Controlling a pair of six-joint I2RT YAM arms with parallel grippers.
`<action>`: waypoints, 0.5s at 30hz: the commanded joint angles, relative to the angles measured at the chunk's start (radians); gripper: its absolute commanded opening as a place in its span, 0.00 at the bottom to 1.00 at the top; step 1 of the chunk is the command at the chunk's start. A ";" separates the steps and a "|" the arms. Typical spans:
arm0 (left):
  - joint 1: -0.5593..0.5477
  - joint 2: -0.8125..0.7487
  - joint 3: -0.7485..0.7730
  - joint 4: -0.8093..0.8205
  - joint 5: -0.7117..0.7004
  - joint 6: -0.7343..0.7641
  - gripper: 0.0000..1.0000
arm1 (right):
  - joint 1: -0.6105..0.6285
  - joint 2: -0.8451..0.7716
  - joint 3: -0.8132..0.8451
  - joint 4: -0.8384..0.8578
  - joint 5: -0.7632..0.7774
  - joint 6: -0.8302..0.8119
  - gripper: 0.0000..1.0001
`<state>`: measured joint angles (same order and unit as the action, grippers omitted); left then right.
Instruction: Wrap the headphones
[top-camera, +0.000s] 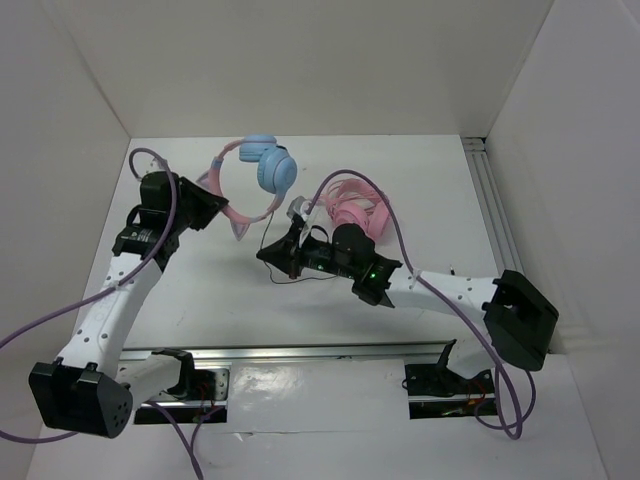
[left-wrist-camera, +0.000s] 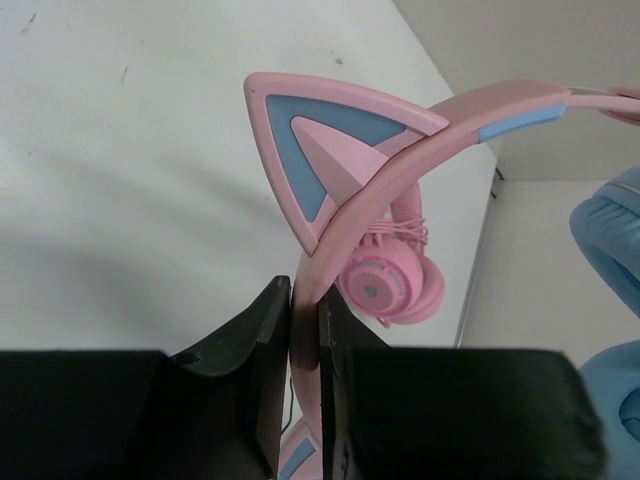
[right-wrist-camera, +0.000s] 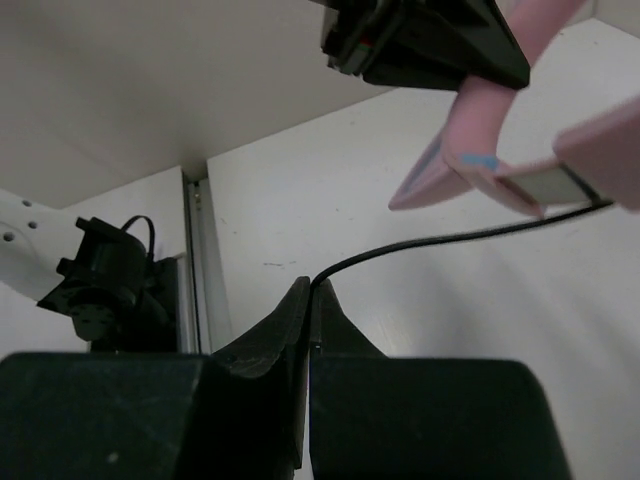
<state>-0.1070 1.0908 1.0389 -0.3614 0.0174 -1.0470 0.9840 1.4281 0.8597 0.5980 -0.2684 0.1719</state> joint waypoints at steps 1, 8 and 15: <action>-0.026 -0.014 0.001 0.174 -0.066 -0.002 0.00 | 0.015 0.029 -0.037 0.179 -0.140 0.057 0.00; -0.081 -0.069 -0.008 0.164 -0.118 0.027 0.00 | -0.030 0.143 -0.037 0.400 -0.227 0.175 0.04; -0.115 -0.100 0.003 0.101 -0.218 0.059 0.00 | -0.067 0.319 0.014 0.768 -0.385 0.440 0.18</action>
<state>-0.2188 1.0168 1.0073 -0.3614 -0.1444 -0.9688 0.9138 1.6958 0.8303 1.0950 -0.5243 0.4664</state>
